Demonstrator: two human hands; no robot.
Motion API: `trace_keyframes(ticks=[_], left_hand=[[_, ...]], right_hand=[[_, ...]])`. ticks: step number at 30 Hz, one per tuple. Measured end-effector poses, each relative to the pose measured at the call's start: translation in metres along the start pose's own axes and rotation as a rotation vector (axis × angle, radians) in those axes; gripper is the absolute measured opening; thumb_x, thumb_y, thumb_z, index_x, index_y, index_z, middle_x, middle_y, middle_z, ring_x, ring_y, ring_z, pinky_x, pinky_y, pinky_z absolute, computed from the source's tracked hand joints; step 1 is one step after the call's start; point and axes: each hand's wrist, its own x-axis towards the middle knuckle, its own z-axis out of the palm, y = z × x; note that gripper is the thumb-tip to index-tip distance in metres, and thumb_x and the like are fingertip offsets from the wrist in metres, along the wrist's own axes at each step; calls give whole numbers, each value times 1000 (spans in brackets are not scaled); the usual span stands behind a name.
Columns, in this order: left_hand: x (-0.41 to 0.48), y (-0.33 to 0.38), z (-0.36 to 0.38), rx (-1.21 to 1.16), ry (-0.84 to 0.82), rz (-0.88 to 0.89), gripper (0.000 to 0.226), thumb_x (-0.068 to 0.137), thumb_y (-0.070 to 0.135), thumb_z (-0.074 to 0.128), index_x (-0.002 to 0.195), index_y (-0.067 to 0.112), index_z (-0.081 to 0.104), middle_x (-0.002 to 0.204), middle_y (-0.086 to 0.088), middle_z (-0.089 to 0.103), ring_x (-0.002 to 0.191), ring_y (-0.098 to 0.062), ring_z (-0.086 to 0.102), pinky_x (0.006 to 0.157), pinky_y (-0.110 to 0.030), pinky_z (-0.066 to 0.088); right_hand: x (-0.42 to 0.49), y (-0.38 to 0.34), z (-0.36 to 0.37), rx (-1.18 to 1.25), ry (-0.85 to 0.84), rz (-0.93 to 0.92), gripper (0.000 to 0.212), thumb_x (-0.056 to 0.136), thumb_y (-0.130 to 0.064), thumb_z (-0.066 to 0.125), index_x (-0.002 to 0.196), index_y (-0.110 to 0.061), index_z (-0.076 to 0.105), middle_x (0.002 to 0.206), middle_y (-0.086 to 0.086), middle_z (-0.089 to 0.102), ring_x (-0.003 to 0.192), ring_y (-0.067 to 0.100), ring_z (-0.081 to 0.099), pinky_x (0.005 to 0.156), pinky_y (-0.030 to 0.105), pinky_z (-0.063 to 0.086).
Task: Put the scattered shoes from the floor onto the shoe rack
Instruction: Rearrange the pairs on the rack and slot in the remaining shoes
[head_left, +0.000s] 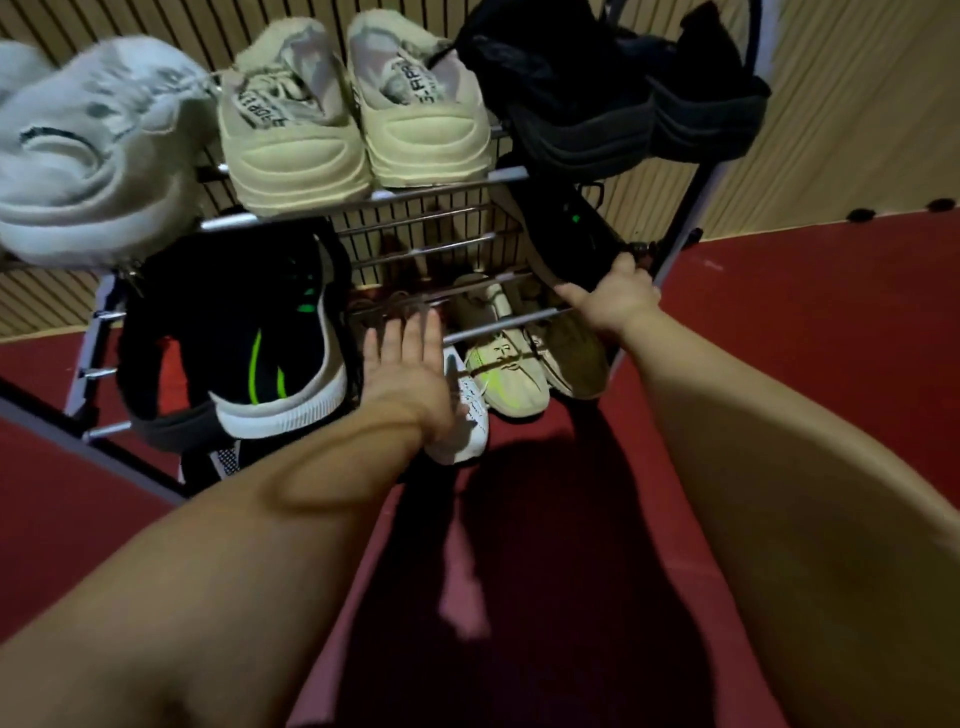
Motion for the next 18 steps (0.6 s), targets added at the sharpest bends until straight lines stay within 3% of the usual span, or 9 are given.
trace_keyframes(ticks=[8,10,14,18], left_hand=[[-9,2,15,177,77,0,115,82,62,50,140,5,-32,151,-15,-32,141,-35,-23,114,-49,-14],[-9,1,16,161,82,14,115,82,60,51,140,5,-31,150,-15,-33,140,-34,-25,114,-49,-15],[-11,0,16,113,82,43,111,82,52,53,142,6,-28,150,-15,-33,139,-33,-29,115,-48,-14],[-18,3,14,-3,85,44,92,90,38,43,145,8,-25,151,-16,-32,139,-31,-30,116,-45,-14]], right_hand=[[-39,17,6,-279,189,-119,86,87,-66,40,142,-1,28,135,22,45,124,38,37,97,43,36],[-62,28,10,-301,164,-140,83,87,-66,38,143,-5,27,133,21,46,123,38,38,96,44,36],[-77,31,-1,-238,83,-110,84,84,-62,49,145,-12,22,143,16,37,130,36,30,100,46,34],[-54,-3,-2,-229,-46,-45,109,72,-76,54,150,-21,1,157,18,4,141,39,13,109,50,22]])
